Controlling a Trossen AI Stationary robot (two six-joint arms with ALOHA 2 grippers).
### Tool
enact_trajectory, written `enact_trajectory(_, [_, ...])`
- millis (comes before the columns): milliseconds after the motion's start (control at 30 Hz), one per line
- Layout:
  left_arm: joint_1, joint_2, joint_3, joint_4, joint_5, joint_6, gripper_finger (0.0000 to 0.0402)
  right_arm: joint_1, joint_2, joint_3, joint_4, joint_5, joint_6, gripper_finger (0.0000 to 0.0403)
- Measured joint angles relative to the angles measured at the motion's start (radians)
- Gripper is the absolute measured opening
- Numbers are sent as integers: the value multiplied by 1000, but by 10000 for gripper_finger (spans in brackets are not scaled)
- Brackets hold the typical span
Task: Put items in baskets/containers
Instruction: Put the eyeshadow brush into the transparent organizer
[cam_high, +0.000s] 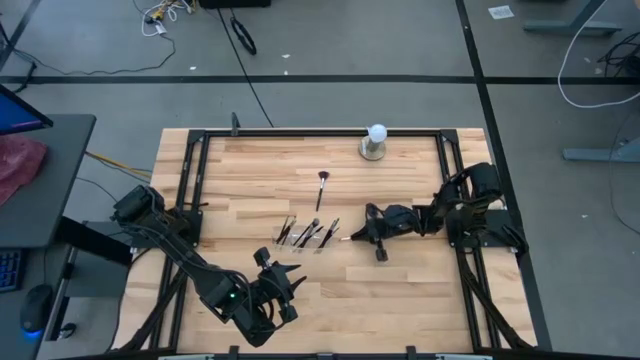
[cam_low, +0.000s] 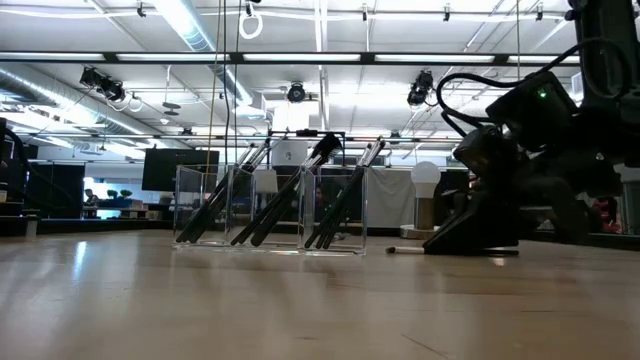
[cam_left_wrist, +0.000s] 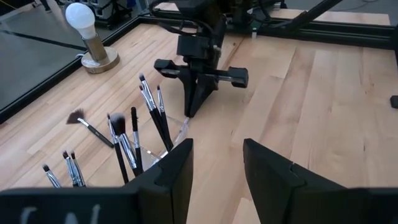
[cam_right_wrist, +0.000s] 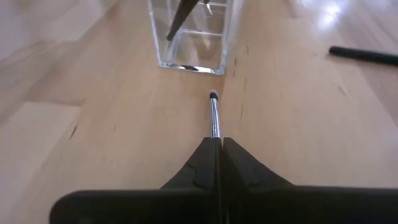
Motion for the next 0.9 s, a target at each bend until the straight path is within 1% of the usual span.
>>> enact_trajectory(167, [0, 0, 0, 0, 0, 0, 142, 9, 1, -47, 66, 20, 89, 10])
enact_trajectory(300, [0, 1, 0, 0, 0, -1, 142, 36, 10, -108, 180, 86, 136, 8])
enact_trajectory(467, [0, 1, 0, 1, 0, -6, 142, 73, 10, -163, 252, 165, 199, 8])
enact_trajectory(667, [0, 1, 0, 1, 0, -7, 142, 129, 13, -229, 365, 235, 259, 7])
enact_trajectory(900, [0, 1, 0, 2, 0, -7, 142, 198, 12, -238, 434, 301, 297, 6])
